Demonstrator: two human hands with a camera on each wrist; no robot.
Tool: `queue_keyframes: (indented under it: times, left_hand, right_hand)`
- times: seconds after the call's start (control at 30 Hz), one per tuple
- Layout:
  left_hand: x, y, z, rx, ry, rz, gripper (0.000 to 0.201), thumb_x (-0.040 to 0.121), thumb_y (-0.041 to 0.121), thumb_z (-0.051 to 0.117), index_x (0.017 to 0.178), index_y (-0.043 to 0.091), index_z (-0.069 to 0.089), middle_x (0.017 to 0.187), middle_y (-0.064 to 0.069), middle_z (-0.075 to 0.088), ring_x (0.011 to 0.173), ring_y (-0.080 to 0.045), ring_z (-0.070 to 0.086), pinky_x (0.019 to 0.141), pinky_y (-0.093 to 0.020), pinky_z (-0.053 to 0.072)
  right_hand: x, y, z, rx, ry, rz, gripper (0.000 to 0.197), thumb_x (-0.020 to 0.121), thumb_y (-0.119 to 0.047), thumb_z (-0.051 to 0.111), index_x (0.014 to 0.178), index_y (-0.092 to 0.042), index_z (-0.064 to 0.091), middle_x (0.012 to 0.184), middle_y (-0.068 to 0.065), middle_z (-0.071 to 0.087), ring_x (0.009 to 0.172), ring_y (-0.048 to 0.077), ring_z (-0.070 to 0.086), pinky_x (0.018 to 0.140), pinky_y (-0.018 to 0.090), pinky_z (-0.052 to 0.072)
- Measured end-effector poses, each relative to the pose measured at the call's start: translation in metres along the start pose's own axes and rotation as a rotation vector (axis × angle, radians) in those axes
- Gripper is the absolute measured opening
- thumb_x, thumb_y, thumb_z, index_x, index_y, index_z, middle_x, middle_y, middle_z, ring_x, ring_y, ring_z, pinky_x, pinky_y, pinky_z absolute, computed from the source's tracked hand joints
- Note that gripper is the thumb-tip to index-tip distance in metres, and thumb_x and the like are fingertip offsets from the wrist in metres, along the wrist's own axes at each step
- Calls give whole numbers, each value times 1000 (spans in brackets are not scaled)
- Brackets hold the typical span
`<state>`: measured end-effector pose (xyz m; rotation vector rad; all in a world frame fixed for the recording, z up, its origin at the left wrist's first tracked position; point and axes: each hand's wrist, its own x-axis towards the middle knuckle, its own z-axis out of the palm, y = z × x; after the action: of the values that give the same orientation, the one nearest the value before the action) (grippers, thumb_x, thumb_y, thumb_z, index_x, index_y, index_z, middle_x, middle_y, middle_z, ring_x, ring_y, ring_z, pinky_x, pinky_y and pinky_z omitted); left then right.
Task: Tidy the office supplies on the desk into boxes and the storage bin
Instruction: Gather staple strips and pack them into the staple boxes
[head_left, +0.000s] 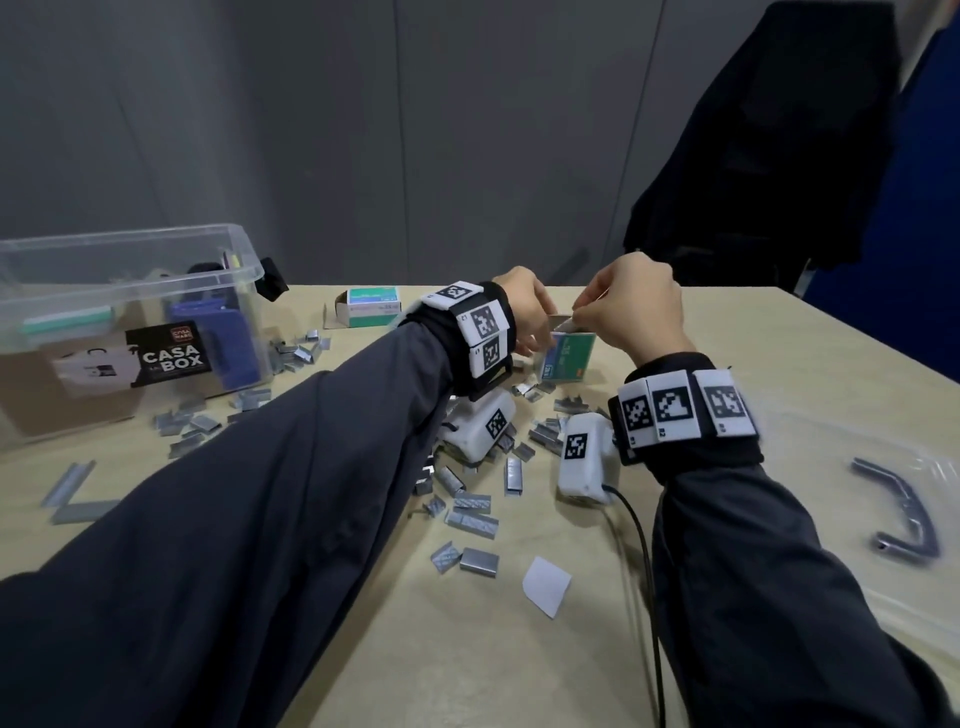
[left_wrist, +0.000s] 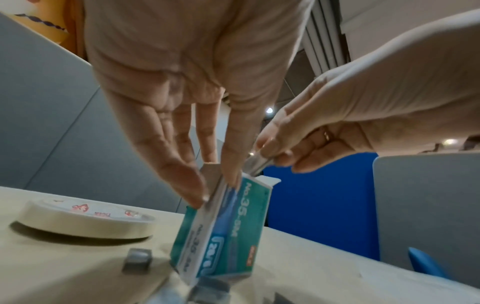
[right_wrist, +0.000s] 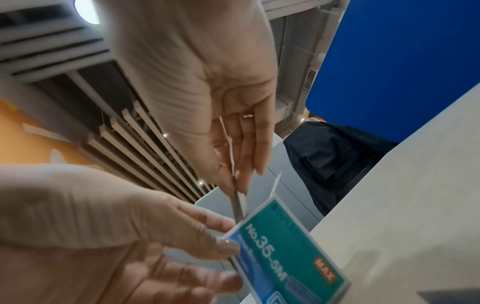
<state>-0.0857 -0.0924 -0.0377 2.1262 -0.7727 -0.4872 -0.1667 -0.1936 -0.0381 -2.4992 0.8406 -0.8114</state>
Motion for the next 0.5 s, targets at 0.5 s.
queue_keyframes:
  times: [0.5]
  left_hand:
    - [-9,7,1,84,-174,40,22,84,-4,68,106,-1,71,93,-23,71,68,-26,66,69,-33,61]
  right_hand:
    - [-10,9,-31,-85,-233,59,13,64,-9,80,72,-17,75,83,8,72,87,28,69,79,42,59]
